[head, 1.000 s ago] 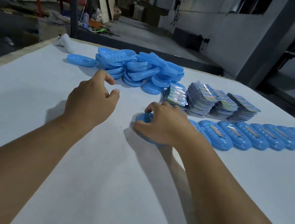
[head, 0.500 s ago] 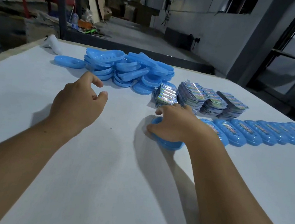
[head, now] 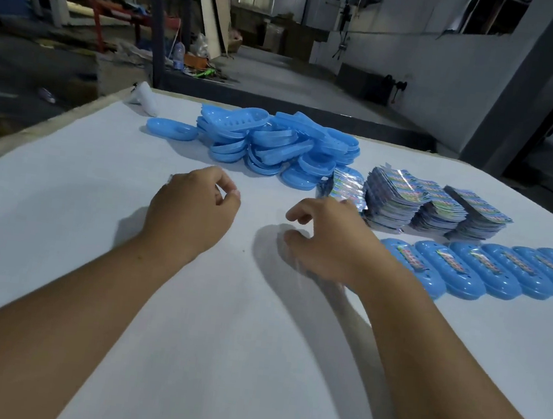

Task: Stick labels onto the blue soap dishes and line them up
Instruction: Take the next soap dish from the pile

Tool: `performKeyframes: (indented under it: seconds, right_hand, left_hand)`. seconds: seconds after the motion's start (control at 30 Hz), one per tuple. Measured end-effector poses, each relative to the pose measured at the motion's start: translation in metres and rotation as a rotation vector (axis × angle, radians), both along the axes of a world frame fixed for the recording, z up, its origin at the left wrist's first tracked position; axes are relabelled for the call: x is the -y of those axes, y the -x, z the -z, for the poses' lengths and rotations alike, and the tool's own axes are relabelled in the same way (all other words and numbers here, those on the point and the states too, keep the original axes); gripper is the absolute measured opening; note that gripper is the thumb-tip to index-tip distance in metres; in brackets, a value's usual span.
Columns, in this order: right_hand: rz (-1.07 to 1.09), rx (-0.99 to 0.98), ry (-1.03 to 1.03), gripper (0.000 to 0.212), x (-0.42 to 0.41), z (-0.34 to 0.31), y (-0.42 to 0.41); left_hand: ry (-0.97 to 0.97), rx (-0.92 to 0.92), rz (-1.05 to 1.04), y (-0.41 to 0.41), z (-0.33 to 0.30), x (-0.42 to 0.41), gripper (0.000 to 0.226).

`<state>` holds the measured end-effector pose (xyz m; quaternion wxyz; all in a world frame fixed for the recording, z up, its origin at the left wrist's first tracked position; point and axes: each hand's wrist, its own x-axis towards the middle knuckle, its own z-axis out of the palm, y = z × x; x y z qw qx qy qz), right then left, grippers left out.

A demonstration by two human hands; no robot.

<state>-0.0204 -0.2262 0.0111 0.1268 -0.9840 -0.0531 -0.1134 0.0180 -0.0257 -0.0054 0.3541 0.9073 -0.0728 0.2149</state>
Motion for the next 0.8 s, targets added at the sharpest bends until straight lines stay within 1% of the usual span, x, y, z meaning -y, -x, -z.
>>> performKeyframes:
  seconds: [0.1, 0.2, 0.27, 0.4, 0.53, 0.6, 0.67, 0.73, 0.8]
  right_hand:
    - [-0.055, 0.058, -0.072, 0.031, -0.012, 0.006, -0.004]
    - [-0.076, 0.085, -0.070, 0.024, -0.019, 0.013, -0.010]
    - [-0.079, 0.105, -0.073, 0.023, -0.020, 0.016, -0.012]
    - [-0.073, 0.121, -0.091, 0.020, -0.020, 0.020, -0.014]
    - [-0.080, 0.099, -0.111, 0.019, -0.021, 0.022, -0.014]
    - [-0.091, 0.101, -0.116, 0.020, -0.020, 0.022, -0.014]
    - [-0.103, 0.099, -0.127, 0.020, -0.019, 0.022, -0.014]
    - [-0.112, 0.086, -0.131, 0.020, -0.018, 0.022, -0.014]
    - [-0.125, 0.081, -0.128, 0.021, -0.018, 0.022, -0.014]
  left_hand:
    - [0.037, -0.029, -0.014, -0.005, 0.003, 0.000, 0.010]
    - [0.161, -0.098, -0.038, -0.021, 0.001, 0.001, 0.012]
    - [0.167, -0.097, -0.065, -0.038, -0.004, -0.001, 0.011]
    - [-0.001, 0.033, -0.104, -0.077, -0.014, -0.004, 0.012]
    - [-0.298, 0.171, -0.197, -0.114, -0.021, 0.010, 0.026]
    - [-0.379, 0.172, -0.214, -0.129, -0.025, 0.021, 0.035]
    - [-0.442, 0.117, -0.231, -0.141, -0.028, 0.029, 0.040]
    - [-0.477, 0.063, -0.245, -0.151, -0.029, 0.034, 0.037]
    - [-0.456, 0.060, -0.261, -0.157, -0.030, 0.035, 0.028]
